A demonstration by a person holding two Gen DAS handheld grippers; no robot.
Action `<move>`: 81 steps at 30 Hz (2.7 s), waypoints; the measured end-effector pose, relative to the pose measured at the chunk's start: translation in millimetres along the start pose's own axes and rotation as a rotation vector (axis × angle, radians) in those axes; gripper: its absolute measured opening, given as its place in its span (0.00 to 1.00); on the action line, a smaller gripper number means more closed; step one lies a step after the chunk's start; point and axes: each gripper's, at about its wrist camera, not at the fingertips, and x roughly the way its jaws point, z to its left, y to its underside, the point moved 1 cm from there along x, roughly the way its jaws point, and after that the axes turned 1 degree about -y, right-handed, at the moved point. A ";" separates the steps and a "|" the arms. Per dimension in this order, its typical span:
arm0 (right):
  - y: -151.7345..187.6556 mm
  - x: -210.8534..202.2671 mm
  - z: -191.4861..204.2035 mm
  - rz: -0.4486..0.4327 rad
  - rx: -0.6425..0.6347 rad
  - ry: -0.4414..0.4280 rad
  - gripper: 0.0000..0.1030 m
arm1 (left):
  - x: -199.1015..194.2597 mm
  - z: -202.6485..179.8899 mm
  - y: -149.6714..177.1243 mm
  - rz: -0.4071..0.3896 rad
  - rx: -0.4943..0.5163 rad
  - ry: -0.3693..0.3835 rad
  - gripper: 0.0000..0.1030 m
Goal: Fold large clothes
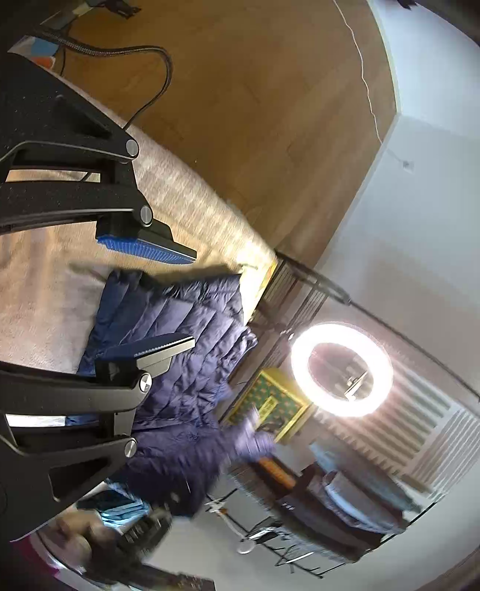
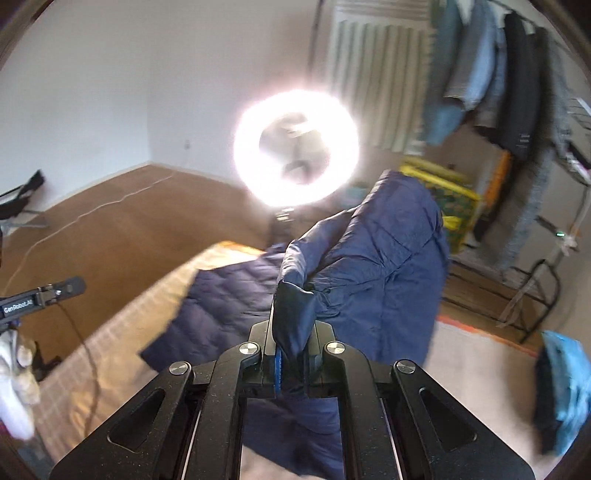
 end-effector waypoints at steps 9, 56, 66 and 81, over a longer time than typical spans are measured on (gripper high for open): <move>27.4 90.4 96.9 0.128 -0.132 -0.147 0.05 | -1.6 28.8 -5.6 -0.032 -0.043 -0.048 0.39; 7.7 114.7 -155.6 0.043 0.111 -0.145 0.24 | 127.5 -56.3 25.5 0.207 0.273 0.024 0.48; -9.4 231.5 -174.0 0.156 0.174 -0.038 0.24 | 159.7 -39.0 26.8 0.263 0.256 0.009 0.48; 7.3 208.2 -195.8 0.192 0.293 -0.156 0.58 | 203.5 19.3 -27.6 0.391 -0.083 0.268 0.74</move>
